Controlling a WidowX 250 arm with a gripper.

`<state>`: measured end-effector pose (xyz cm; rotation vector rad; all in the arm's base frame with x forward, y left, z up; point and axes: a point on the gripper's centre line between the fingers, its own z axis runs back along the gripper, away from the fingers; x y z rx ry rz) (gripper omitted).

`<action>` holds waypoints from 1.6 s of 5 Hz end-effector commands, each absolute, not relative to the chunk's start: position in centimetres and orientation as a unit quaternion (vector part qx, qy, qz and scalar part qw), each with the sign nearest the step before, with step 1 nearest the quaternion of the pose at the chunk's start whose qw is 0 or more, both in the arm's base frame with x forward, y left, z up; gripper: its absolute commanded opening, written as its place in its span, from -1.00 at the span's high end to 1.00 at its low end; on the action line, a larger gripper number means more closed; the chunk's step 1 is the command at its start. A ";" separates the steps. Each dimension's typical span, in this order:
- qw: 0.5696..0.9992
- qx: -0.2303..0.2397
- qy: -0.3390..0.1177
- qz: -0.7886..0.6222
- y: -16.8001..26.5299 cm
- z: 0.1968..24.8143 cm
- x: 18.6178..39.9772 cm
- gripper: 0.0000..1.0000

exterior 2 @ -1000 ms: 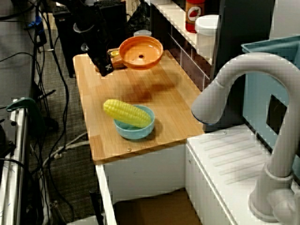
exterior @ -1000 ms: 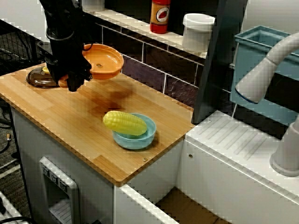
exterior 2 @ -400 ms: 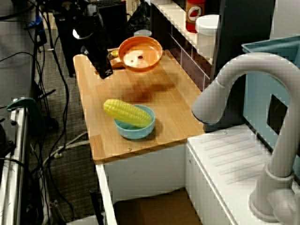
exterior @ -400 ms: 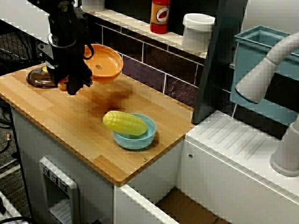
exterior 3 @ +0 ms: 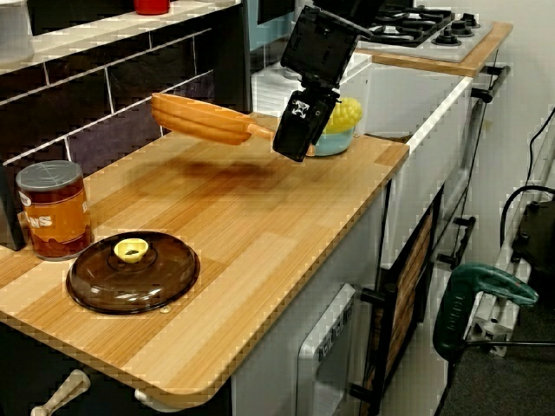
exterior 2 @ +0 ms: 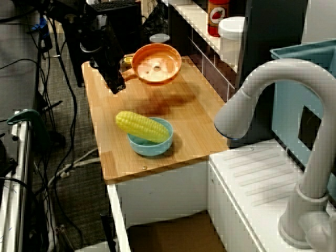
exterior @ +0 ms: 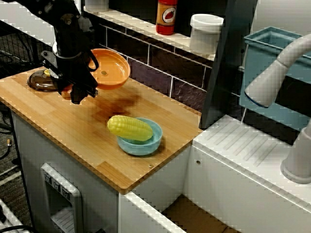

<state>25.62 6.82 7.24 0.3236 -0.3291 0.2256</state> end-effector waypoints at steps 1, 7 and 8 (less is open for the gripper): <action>0.963 0.162 -0.185 0.111 7.4 7.8 25.5 1.00; 0.984 0.010 -0.170 0.044 9.8 8.6 25.5 1.00; 0.984 0.006 -0.174 0.042 9.8 8.7 25.4 1.00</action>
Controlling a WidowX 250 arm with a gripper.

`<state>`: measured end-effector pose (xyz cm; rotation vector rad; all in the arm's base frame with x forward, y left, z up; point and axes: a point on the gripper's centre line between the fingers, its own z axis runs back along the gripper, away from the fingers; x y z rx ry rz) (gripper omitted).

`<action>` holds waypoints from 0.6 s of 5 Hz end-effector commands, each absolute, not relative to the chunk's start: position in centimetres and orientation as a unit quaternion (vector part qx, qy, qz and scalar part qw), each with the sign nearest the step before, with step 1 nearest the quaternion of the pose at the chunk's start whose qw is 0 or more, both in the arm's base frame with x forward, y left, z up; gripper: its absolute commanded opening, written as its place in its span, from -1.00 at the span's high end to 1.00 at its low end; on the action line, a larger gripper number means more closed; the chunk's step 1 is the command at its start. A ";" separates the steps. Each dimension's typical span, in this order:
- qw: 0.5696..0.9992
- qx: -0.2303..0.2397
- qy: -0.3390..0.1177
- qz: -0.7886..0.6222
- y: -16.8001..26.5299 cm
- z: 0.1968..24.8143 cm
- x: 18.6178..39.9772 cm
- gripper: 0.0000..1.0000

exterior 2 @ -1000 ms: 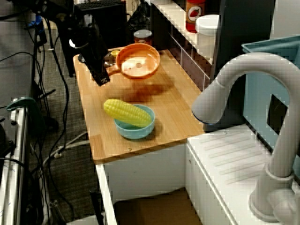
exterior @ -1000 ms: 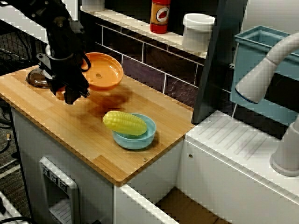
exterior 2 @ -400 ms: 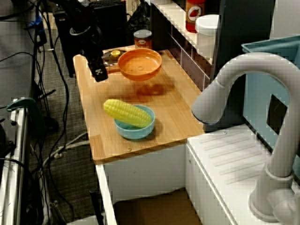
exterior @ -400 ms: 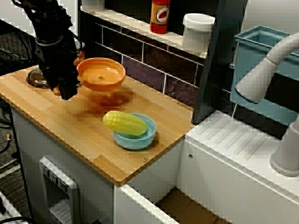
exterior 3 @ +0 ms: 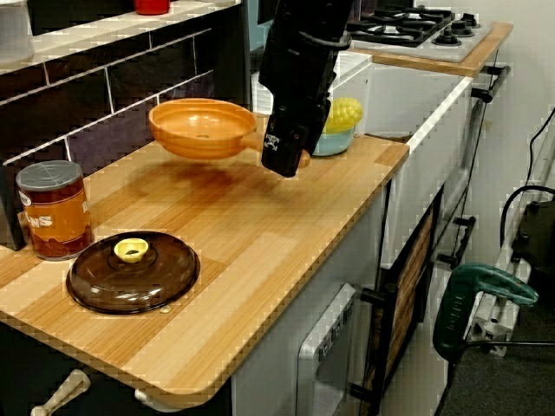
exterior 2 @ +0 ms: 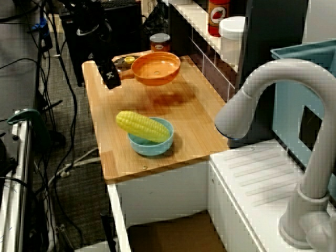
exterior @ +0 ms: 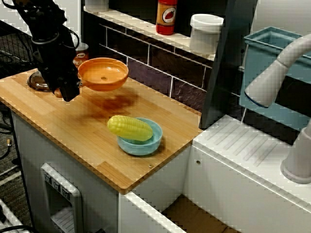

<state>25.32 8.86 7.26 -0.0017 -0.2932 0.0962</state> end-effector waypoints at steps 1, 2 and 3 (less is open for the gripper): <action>0.983 -0.001 -0.182 0.035 9.8 8.9 25.3 1.00; 0.982 -0.011 -0.185 0.030 9.6 9.8 25.5 1.00; 0.981 -0.020 -0.190 0.026 9.5 10.8 25.3 1.00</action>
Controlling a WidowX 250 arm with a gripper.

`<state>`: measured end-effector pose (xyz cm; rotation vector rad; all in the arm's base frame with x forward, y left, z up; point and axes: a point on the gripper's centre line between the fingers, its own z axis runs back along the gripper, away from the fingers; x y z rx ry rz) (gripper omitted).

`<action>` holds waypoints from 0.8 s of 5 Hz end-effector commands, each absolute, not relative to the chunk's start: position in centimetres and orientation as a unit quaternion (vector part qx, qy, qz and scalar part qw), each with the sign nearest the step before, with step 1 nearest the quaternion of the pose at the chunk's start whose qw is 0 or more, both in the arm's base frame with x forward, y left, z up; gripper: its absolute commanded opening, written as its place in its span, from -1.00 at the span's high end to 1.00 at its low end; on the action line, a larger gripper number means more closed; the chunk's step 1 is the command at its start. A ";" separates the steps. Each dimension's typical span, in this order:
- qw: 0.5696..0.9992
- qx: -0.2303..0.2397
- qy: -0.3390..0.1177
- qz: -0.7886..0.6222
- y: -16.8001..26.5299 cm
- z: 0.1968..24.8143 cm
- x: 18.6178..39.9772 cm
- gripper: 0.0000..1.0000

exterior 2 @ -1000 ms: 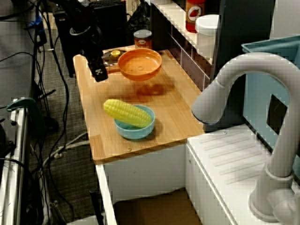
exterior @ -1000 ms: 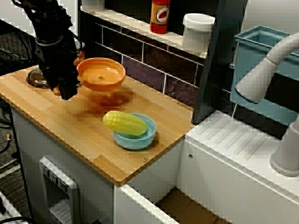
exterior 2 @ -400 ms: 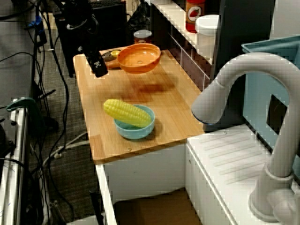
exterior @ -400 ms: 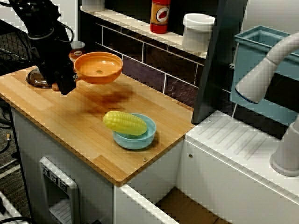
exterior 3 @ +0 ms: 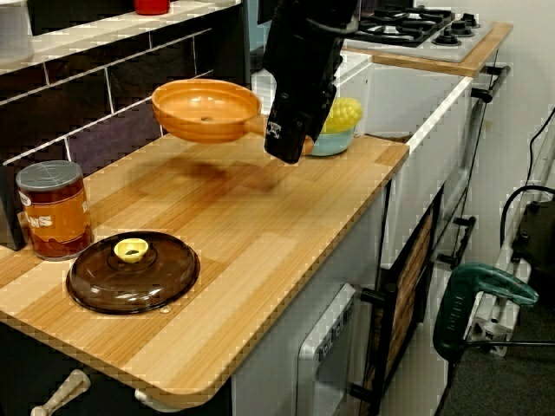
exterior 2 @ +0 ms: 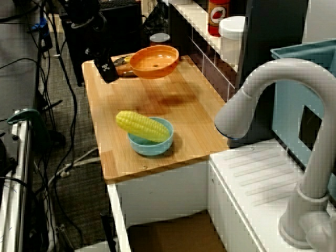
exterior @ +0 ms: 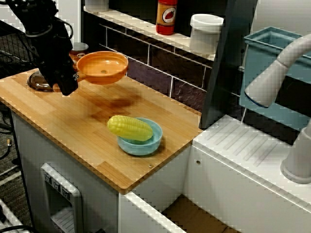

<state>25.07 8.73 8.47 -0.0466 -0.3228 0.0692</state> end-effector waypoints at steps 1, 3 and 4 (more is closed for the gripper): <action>0.982 -0.022 -0.188 0.024 9.3 11.2 25.2 1.00; 0.981 -0.022 -0.192 0.025 9.2 12.2 25.5 1.00; 0.980 -0.023 -0.197 0.020 9.0 12.7 25.5 1.00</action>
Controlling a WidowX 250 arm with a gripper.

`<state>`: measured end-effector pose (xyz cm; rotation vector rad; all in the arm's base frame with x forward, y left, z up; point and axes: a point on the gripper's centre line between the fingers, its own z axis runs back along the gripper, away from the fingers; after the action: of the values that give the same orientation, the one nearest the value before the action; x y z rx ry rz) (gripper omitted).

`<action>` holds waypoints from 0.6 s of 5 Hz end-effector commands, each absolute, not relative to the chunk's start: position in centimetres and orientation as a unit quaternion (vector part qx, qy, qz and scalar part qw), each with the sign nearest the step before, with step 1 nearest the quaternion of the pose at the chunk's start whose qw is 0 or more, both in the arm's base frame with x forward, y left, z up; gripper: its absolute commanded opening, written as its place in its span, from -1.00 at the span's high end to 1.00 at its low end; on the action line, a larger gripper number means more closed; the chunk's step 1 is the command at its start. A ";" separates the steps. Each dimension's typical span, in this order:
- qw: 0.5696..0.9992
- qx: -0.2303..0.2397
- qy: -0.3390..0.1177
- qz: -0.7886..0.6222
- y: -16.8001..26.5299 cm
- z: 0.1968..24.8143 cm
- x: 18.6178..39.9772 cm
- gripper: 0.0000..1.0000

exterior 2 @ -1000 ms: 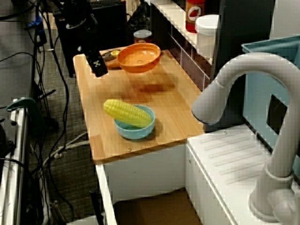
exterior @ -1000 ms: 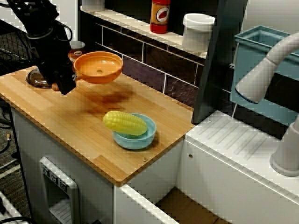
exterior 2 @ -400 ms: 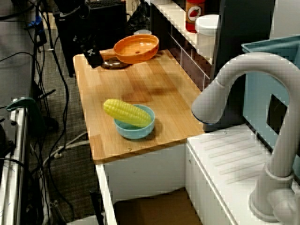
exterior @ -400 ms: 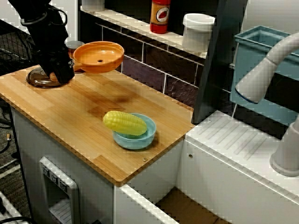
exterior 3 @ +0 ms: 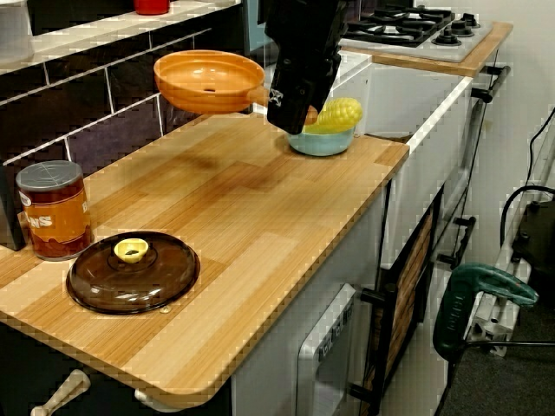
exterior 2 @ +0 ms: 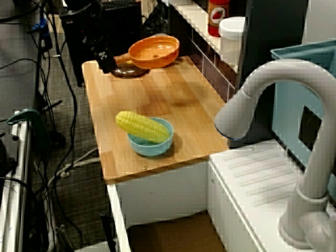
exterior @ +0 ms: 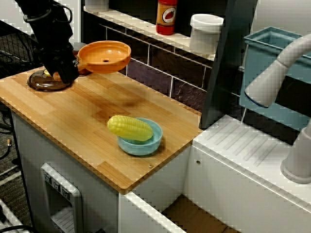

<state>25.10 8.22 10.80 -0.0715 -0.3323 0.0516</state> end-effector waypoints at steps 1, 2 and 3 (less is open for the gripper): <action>0.980 -0.024 -0.199 0.015 8.9 13.2 25.5 1.00; 0.979 -0.024 -0.202 0.011 8.9 13.7 25.5 1.00; 0.980 -0.022 -0.197 0.015 8.8 14.2 25.6 1.00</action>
<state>25.30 8.02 13.04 -0.0704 -0.3502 0.0351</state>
